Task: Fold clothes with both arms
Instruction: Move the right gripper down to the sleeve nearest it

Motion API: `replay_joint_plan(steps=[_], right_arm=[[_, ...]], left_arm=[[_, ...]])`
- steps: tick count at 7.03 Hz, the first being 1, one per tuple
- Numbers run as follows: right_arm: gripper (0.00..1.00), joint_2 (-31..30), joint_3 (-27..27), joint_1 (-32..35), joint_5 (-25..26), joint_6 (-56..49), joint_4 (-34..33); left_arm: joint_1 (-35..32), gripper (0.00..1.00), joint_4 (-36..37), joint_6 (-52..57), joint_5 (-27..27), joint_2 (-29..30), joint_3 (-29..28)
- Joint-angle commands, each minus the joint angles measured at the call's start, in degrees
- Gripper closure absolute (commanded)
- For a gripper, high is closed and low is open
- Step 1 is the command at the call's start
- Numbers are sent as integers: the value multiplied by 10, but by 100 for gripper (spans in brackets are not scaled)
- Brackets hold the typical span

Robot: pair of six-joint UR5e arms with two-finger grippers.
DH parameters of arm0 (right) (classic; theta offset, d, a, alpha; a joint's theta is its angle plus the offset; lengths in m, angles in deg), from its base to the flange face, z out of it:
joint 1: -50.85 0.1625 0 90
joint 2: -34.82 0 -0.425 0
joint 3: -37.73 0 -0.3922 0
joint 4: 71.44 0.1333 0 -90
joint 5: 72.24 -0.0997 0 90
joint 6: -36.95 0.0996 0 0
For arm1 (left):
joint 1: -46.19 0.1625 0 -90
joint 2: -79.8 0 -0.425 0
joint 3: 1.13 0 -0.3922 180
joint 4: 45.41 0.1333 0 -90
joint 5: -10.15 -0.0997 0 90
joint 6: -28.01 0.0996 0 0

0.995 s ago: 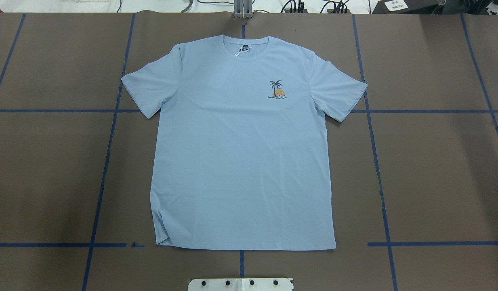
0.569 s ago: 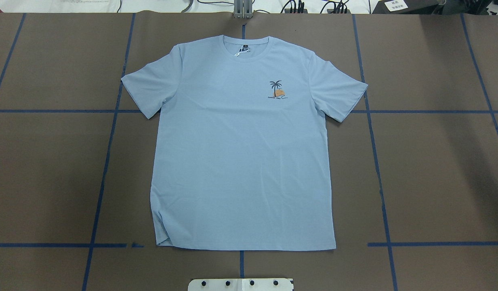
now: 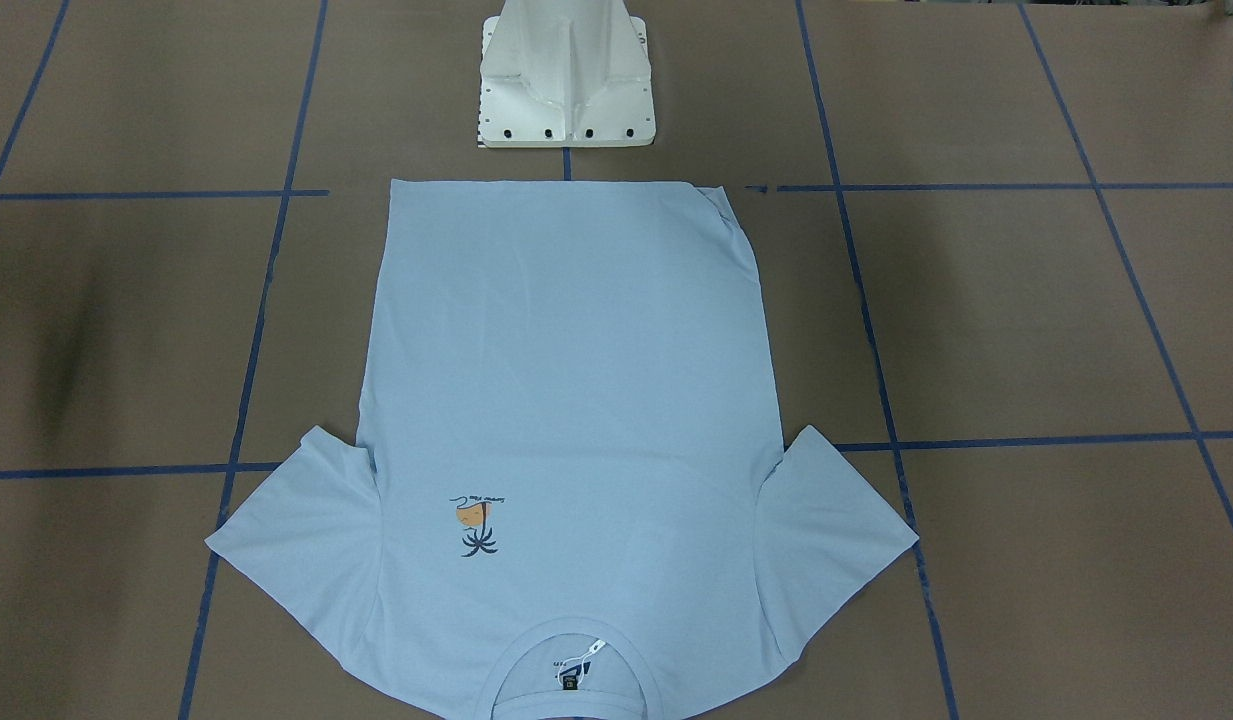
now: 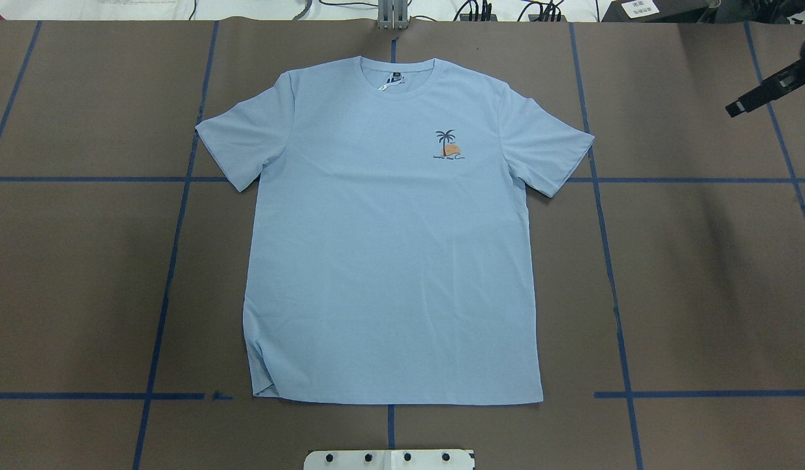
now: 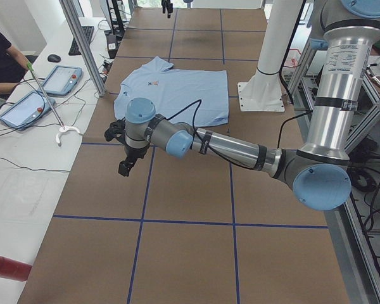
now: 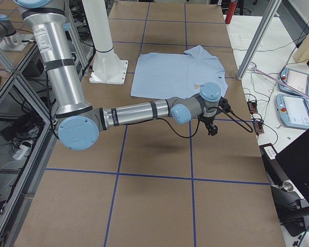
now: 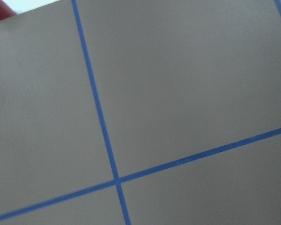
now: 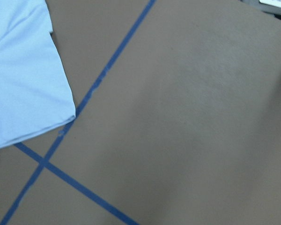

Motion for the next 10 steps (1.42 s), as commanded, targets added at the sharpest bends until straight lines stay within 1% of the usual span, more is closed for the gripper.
replay_joint_plan(steps=[1, 2, 3, 4, 5, 6, 7, 9, 10], right_arm=[[0, 74, -82, -92, 55, 120, 115], [0, 100, -99, -129, 94, 191, 140], [2, 133, -120, -167, 140, 271, 146], [2, 158, -167, -186, 162, 277, 175], [2, 157, -227, -188, 163, 278, 267], [3, 152, -237, -186, 163, 280, 285], [6, 152, -237, -175, 161, 280, 285], [6, 143, -230, -166, 148, 275, 266], [6, 135, -204, -172, 145, 269, 218]], left_arm=[[6, 0, -24, -14, 1, 14, -25], [7, 0, -60, -34, -1, 16, -42], [7, 0, -100, -99, 0, 16, -57], [7, 0, -135, -144, 0, 13, -64], [7, 0, -142, -156, 1, 14, -63], [7, 0, -142, -157, 2, 14, -62], [7, 0, -142, -161, 2, 15, -63], [7, 0, -142, -161, 2, 14, -66], [7, 0, -142, -161, 2, 14, -67]])
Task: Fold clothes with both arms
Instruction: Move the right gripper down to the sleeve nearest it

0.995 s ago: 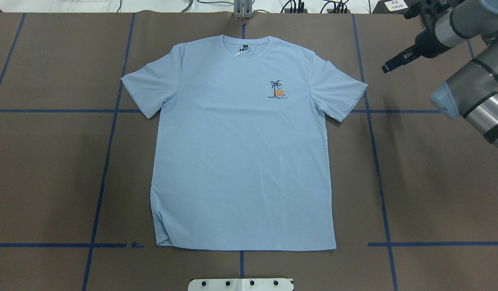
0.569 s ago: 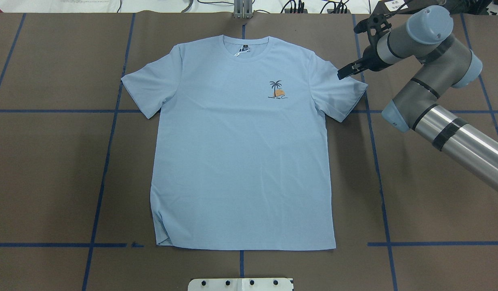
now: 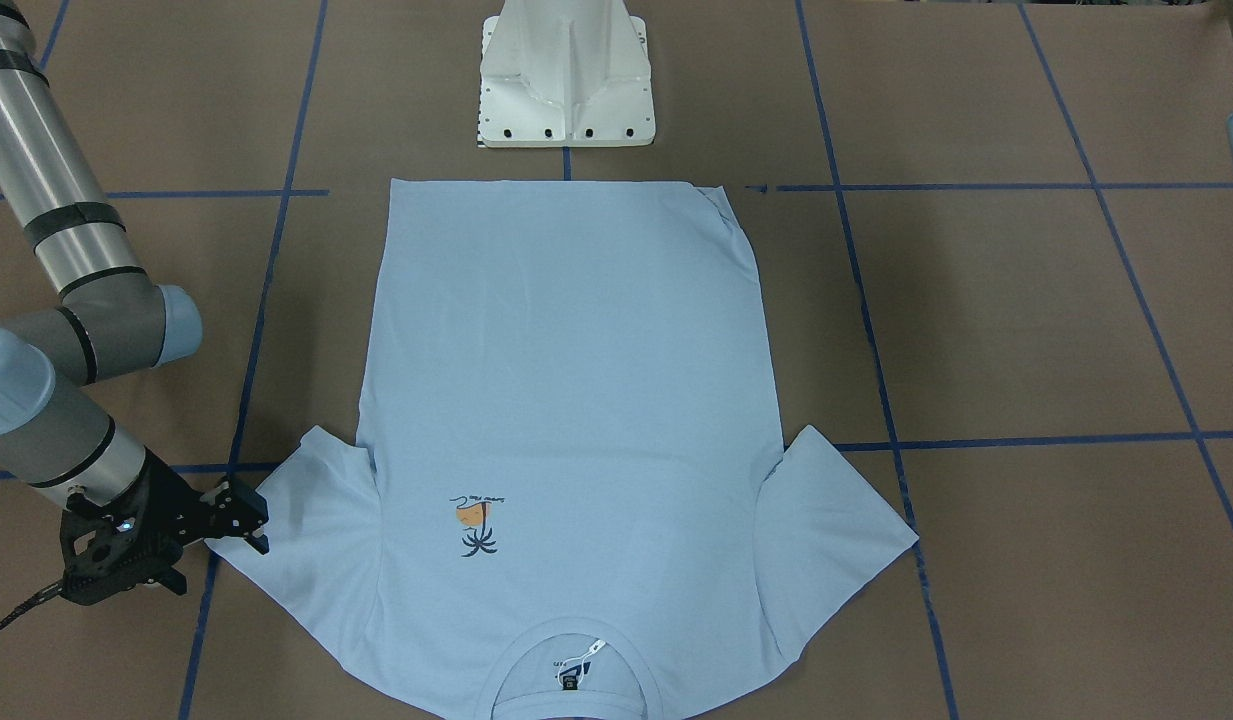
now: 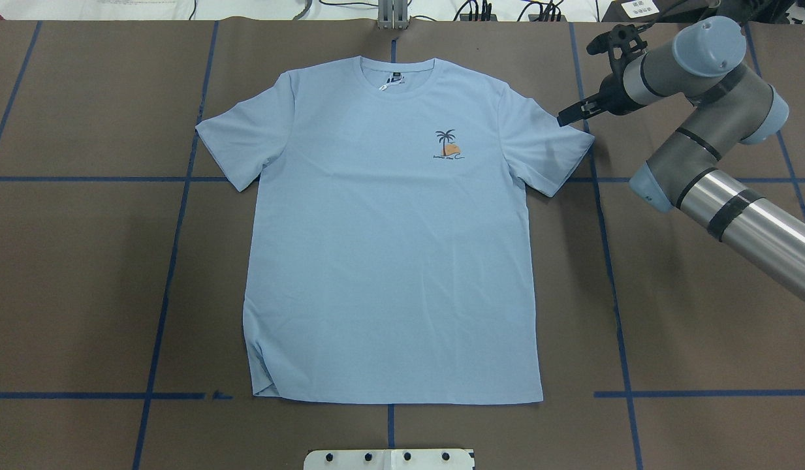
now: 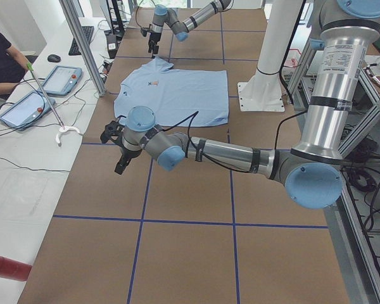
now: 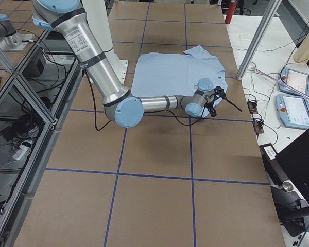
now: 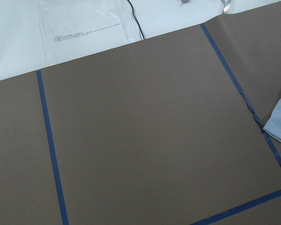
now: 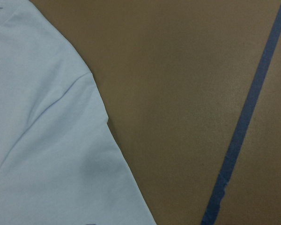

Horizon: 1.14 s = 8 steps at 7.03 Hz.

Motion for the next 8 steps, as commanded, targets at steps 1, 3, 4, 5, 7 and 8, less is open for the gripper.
replay_joint_plan(steps=[1, 3, 4, 5, 7, 8], right_arm=[[7, -10, 36, -10, -5, -7, -84], [15, -9, 35, -23, -3, -7, -105], [33, -10, 35, -22, -3, -9, -118], [46, -9, 34, -15, -4, -10, -118], [64, -9, 34, -2, -16, -34, -126], [74, -9, 33, -2, -17, -35, -126]], left_arm=[[0, 0, 0, 0, 0, -2, -1], [0, 0, 0, 1, 0, -2, -4], [0, 0, 0, 1, 1, -3, -4], [0, 0, 0, 1, 1, -4, -1], [0, 0, 0, 2, 0, -4, -5], [0, 0, 0, 2, 1, -3, -5]])
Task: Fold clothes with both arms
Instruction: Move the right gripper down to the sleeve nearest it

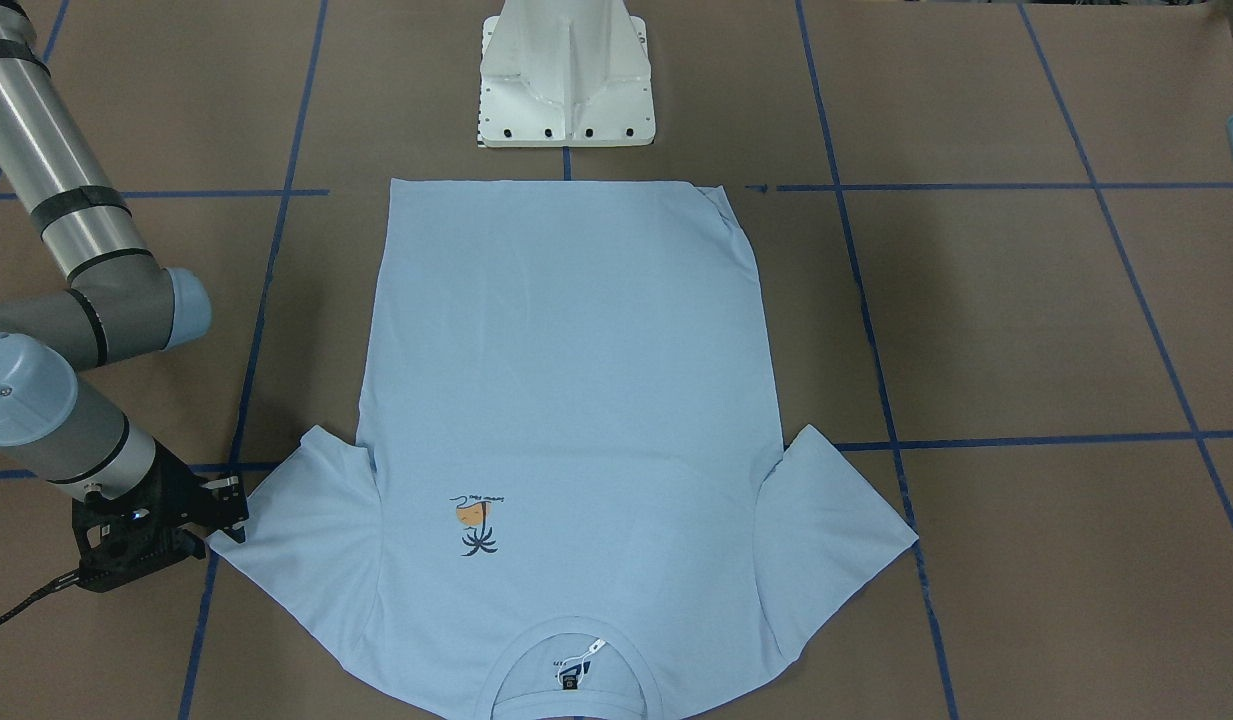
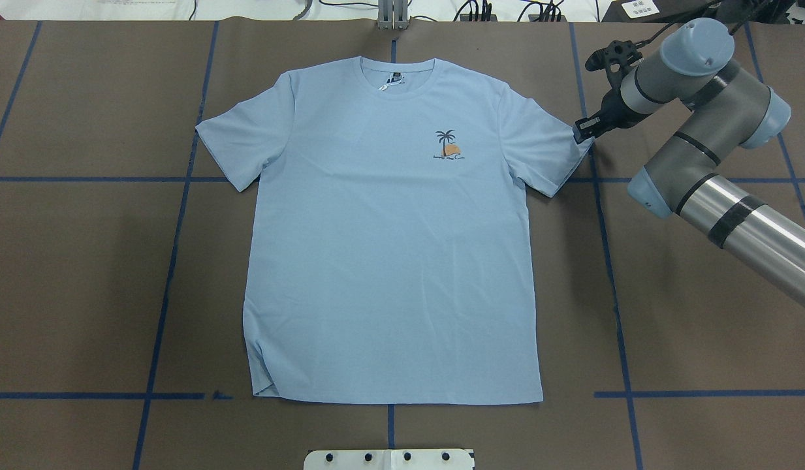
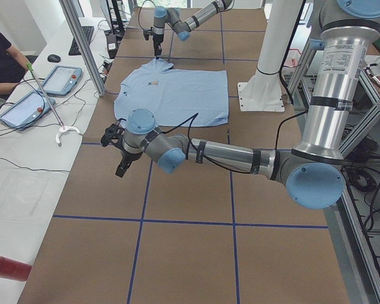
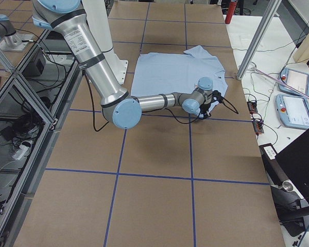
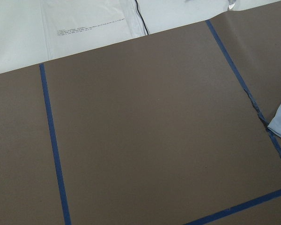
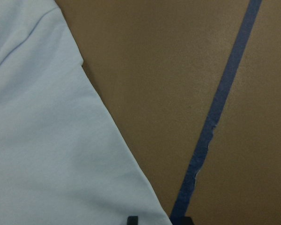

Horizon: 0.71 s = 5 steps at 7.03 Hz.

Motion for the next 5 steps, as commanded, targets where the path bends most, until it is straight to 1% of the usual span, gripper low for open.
replay_joint_plan(steps=[1, 3, 4, 5], right_arm=[[86, 0, -2, -2, -3, -5, -4], [93, 0, -3, -11, -1, -5, -7], [100, 2, -2, -11, -2, -5, -8], [100, 6, 0, -8, -3, -3, -8]], left_arm=[[0, 0, 0, -1, 1, 1, 0], [0, 0, 0, 0, 0, 2, 0], [0, 0, 0, -1, 1, 1, 1], [0, 0, 0, -1, 1, 1, 0]])
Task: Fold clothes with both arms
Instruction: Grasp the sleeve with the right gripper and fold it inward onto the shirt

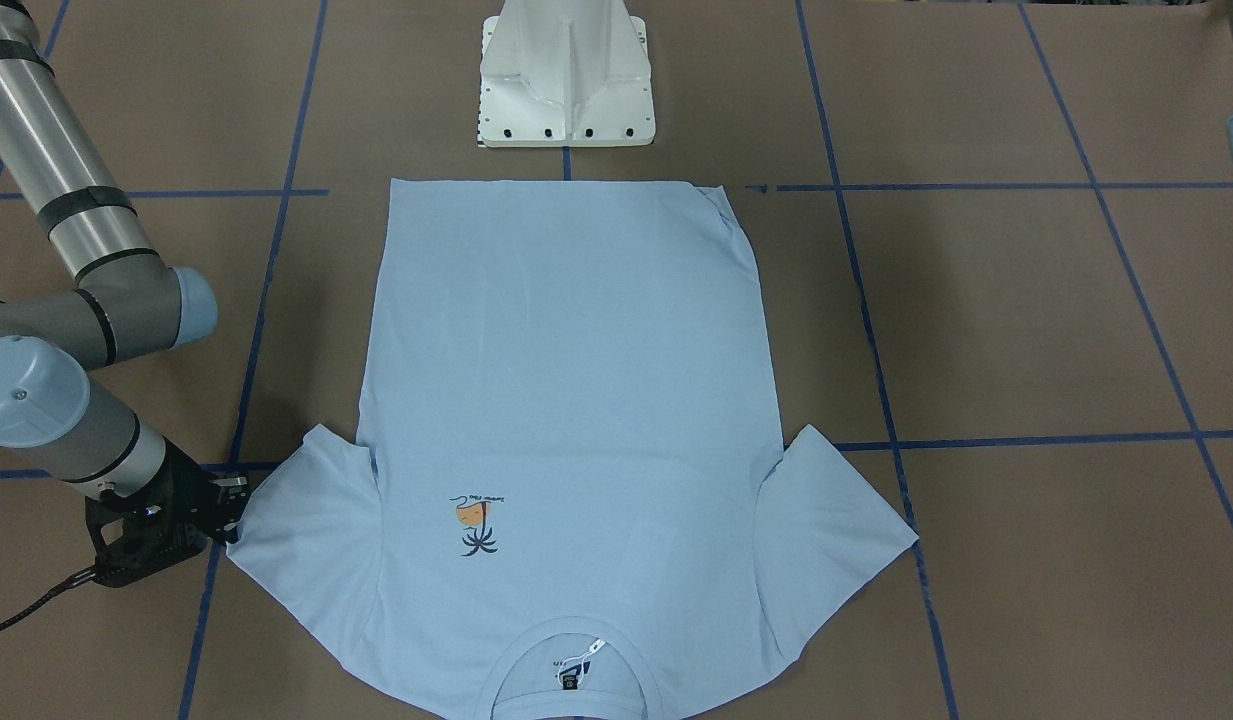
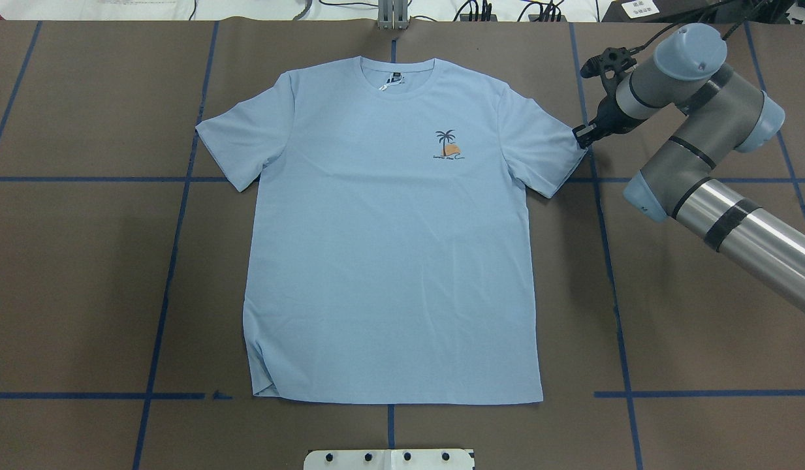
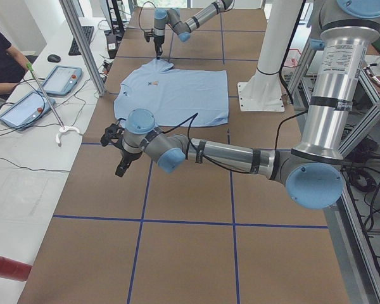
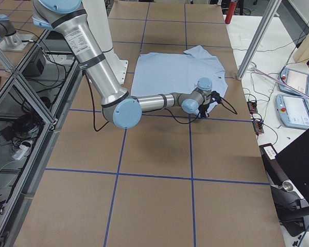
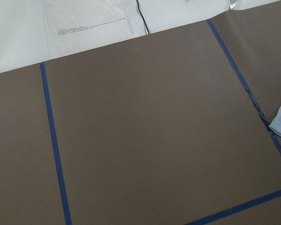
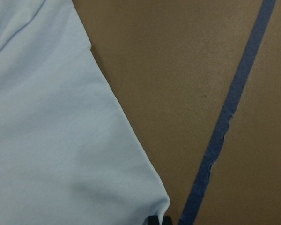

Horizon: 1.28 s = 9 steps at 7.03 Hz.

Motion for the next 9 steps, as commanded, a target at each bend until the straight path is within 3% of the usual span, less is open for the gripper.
replay_joint_plan(steps=[1, 3, 5, 6, 7, 8, 9], right_arm=[[100, 10, 5, 4, -5, 2, -1], [100, 33, 16, 4, -32, 11, -9], [100, 32, 99, -13, -32, 42, -78], [100, 47, 111, -39, -22, 80, -95], [100, 79, 101, -75, 36, 139, -100], [100, 130, 41, -91, 87, 181, -101], [100, 190, -38, -92, 99, 181, -101]], left_arm=[[0, 0, 0, 1, 0, 0, -1], [0, 0, -1, 2, 0, -1, -1], [0, 0, -3, 2, -1, -2, -1], [0, 0, -3, 4, -1, -3, -2], [0, 0, -3, 5, -1, -3, -1], [0, 0, -3, 5, -1, -4, 1], [0, 0, -4, 5, -1, -4, 0]])
